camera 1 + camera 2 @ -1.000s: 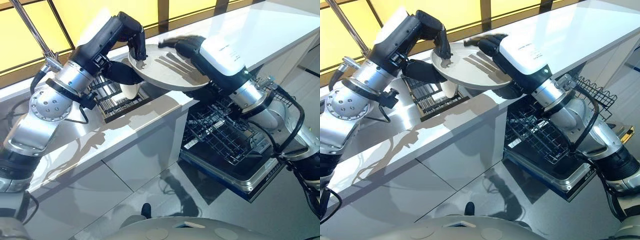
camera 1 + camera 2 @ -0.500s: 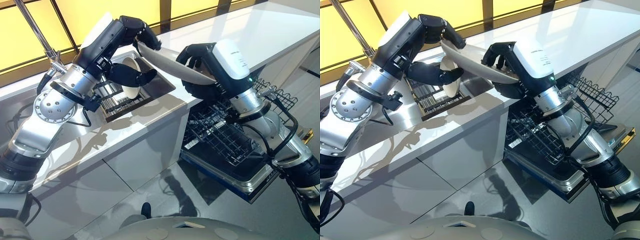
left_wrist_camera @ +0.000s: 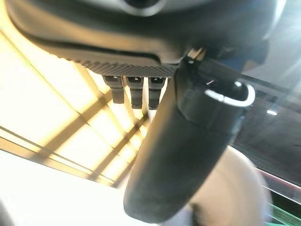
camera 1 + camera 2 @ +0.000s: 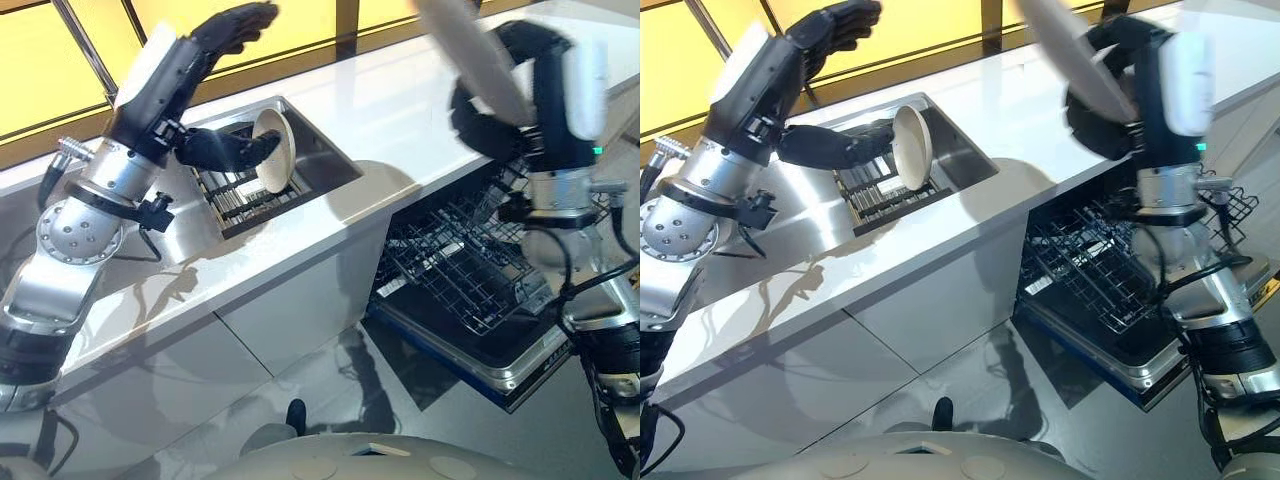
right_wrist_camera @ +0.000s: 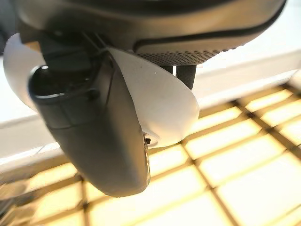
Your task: Pick up plates and place into dishwasher.
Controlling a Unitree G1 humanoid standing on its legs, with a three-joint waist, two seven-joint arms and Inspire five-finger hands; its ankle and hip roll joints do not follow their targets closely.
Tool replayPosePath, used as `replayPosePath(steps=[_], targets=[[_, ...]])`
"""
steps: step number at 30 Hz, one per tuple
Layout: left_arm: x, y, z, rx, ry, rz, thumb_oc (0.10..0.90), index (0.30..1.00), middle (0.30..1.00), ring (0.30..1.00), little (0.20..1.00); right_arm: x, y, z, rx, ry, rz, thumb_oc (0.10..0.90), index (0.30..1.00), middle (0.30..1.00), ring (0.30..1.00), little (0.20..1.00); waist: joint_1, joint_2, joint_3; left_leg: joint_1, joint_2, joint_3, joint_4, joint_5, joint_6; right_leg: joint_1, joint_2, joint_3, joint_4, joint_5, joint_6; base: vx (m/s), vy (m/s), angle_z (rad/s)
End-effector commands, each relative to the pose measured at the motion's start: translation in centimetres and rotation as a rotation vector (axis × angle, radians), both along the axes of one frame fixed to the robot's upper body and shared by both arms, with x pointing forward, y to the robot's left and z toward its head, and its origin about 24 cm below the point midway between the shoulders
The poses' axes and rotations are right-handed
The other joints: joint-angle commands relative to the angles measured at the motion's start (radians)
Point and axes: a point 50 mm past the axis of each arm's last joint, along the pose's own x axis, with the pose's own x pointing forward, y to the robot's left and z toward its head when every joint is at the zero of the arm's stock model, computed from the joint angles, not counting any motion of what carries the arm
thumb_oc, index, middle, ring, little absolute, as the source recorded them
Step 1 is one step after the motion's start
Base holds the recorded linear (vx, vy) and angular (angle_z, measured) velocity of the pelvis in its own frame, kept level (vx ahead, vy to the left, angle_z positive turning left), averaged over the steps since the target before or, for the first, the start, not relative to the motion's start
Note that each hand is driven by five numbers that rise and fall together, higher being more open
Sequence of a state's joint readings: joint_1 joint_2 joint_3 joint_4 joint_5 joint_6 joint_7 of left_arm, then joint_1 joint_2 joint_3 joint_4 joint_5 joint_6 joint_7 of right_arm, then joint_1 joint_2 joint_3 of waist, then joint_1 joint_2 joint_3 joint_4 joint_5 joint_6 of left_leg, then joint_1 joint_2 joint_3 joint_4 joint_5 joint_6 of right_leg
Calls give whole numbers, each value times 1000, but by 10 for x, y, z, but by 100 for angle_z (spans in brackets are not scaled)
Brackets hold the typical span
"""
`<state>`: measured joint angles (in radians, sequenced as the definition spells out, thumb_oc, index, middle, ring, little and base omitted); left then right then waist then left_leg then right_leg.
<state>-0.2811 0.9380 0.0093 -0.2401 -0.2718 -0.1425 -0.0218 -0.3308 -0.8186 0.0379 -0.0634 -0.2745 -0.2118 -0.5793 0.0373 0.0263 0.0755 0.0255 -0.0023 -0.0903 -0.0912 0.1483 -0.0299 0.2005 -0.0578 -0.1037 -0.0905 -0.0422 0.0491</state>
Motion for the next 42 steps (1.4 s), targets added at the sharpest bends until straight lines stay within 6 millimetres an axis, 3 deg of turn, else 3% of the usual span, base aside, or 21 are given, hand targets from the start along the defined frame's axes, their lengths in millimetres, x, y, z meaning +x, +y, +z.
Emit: replayPosePath(steps=[1,3,4,5,10,11,17,20,25,32,37,42], targets=[[-11,43,36,-28,-230,197,800,900,900,900,900,-8,-26,23,153,-169,-58,100,300,300,300,200,14,-19,-82,97,-48,68,4,-151,41,-72,34,3,4,77,25,35,-12,0],[-11,63,32,-60,-222,287,800,900,900,900,900,-8,-52,8,247,-106,-157,100,300,300,300,200,11,-18,-84,95,-47,69,4,-150,40,-72,33,2,4,76,24,16,-5,0],[-11,64,32,-61,-223,290,800,900,900,900,900,-8,-54,8,252,-104,-160,100,300,300,300,200,11,-18,-84,95,-47,69,4,-150,40,-72,33,2,4,76,24,32,-8,1],[-12,75,29,-90,-213,341,800,900,900,900,900,-8,-73,-4,325,-53,-232,100,300,300,300,200,9,-18,-83,95,-46,70,4,-149,40,-72,33,1,4,75,23,34,-8,1],[-10,95,22,-153,-174,419,800,900,900,900,900,-13,-113,-34,502,64,-371,100,300,300,300,200,7,-13,-82,98,-45,72,4,-151,39,-70,32,-2,6,72,20,51,-15,4],[-8,101,17,-170,-157,439,800,900,900,900,900,-15,-126,-50,567,118,-419,100,300,300,300,200,8,-13,-79,101,-44,71,4,-152,38,-67,31,-4,9,70,19,85,-32,6],[-4,106,6,-177,-97,465,800,900,900,900,900,-26,-152,-83,732,234,-546,100,300,300,300,200,11,-10,-62,113,-39,64,4,-150,40,-68,27,-17,54,46,13,89,-36,2],[-1,106,3,-167,-70,459,800,900,900,900,900,-33,-166,-96,721,291,-620,100,300,300,300,200,16,-9,-48,120,-37,52,5,-148,40,-67,24,-29,82,31,8,127,-82,2],[0,108,4,-145,-35,452,800,900,900,900,900,-37,-180,-95,643,390,-681,100,300,300,300,200,30,-9,-24,125,-30,33,13,-144,34,-69,23,-60,125,6,3,116,-113,16],[3,99,10,-127,-43,415,800,900,900,900,900,-28,-190,-71,506,478,-714,100,300,300,300,200,50,-6,30,78,-21,-11,45,-130,12,-102,25,-87,168,-19,-13,25,-129,22],[8,89,25,-127,-125,364,800,900,900,900,900,-16,-199,-51,486,552,-737,100,300,300,300,200,81,5,126,-45,-11,-55,95,-98,-19,-176,29,-111,198,-29,-33,-181,-176,24],[9,80,42,-114,-191,335,800,900,900,900,900,-8,-202,-53,514,655,-749,100,300,300,300,200,98,11,204,-128,3,-76,126,-75,-37,-222,39,-120,213,-35,-50,-159,-162,10]])
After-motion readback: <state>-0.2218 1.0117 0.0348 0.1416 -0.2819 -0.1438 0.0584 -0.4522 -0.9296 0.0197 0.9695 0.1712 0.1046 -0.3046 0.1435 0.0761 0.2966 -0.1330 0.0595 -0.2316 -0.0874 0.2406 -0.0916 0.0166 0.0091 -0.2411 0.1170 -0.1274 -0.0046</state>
